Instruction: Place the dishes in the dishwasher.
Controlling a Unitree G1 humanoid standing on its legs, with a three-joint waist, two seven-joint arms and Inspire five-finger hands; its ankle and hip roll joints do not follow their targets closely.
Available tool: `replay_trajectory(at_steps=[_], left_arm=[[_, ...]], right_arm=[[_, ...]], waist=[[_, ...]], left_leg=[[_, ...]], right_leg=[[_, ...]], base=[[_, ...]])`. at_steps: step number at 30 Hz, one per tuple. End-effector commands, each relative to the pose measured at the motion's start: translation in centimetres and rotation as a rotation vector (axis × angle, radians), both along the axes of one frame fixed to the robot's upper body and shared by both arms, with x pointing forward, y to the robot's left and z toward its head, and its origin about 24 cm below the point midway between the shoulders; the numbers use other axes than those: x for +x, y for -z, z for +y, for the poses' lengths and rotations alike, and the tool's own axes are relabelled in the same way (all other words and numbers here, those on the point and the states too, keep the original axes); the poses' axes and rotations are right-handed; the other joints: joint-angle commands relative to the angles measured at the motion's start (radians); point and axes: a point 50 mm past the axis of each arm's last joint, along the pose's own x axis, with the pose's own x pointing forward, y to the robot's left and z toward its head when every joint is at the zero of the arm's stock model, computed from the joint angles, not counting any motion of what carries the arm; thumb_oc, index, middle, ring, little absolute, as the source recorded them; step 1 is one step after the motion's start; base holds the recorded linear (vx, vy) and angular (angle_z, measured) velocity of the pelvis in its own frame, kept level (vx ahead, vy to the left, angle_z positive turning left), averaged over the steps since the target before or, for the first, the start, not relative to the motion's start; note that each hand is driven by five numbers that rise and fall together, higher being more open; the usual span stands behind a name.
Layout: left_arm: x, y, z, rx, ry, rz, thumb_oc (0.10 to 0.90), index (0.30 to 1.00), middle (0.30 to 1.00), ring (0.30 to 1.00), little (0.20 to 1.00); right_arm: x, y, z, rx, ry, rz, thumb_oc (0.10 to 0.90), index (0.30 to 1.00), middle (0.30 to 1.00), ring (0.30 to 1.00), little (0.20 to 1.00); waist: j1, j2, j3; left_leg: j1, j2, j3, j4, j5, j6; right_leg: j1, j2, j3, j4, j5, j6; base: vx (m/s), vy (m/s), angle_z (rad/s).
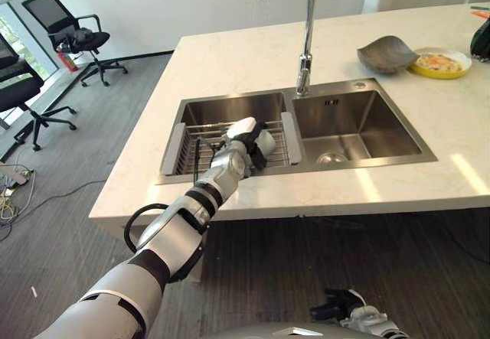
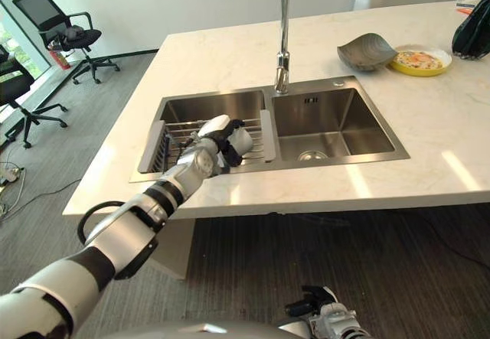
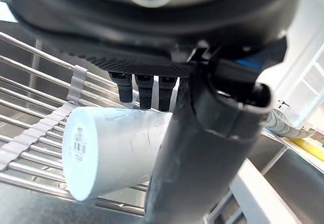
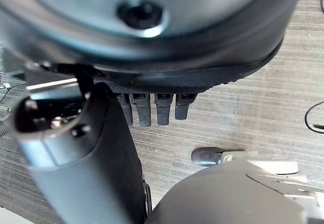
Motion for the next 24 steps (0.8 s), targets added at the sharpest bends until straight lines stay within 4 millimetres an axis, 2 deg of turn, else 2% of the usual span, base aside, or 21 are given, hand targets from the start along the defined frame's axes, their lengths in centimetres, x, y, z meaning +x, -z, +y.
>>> replay_trajectory(at_steps=[1,6,15,19,24], left_arm=[[2.3,-5.1,-0.2,0.075,-0.013,-0.115,0.800,0.900,0.900,0.900,0.900],[2.4,-3.5,2.5,0.111,-0.083,-0.042,0.800,0.900,0.900,0.900,0.900],[2.4,-2.0,5.0,0.121,-0.164,0.032,0.800,0.900,0.900,0.900,0.900],[2.3,-1.8,4.6,0.146,-0.139,0.051,0.800,0.900,0.900,0.900,0.900],[1.9,-1.6,2.5,0.154,-0.045,0.054,0.800,0.900,0.900,0.900,0.900]], right_arm=[[-0.2,0.2,0.4,0.013,-0.028,0.033,0.800,0.900,0.900,0.900,0.900],[-0.2,0.3,0.2,0.018,-0.011,0.047,0.800,0.900,0.900,0.900,0.900],[-0.4,0.3,0.1,0.015,-0.015,0.071,0.800,0.900,0.900,0.900,0.900],[-0.5,0.4,0.1,0.019,-0.012,0.083,0.800,0.900,0.900,0.900,0.900],[-0.4,0.4,0.2,0.025,-0.015,0.081,0.800,0.900,0.900,0.900,0.900]], waist=[[0.023,-0.014,0.044],[0.024,-0.004,0.037],[0.018,0.000,0.034],[0.020,0.000,0.032],[0.023,-0.001,0.034]], left_leg=[[0.097,0.025,0.020,0.011,-0.142,-0.066],[0.103,0.024,0.019,0.011,-0.145,-0.066],[0.105,0.023,0.023,0.011,-0.144,-0.066],[0.101,0.023,0.021,0.011,-0.144,-0.067],[0.099,0.022,0.019,0.011,-0.145,-0.066]], right_leg=[[-0.032,-0.055,-0.021,0.017,-0.018,0.096],[-0.025,-0.055,-0.021,0.015,-0.021,0.096],[-0.024,-0.052,-0.017,0.014,-0.021,0.095],[-0.026,-0.052,-0.019,0.014,-0.021,0.096],[-0.027,-0.054,-0.024,0.015,-0.022,0.097]], base=[[0.00,0.000,0.00],[0.00,0.000,0.00],[0.00,-0.002,-0.01],[0.00,0.000,0.00],[0.00,0.000,0.00]])
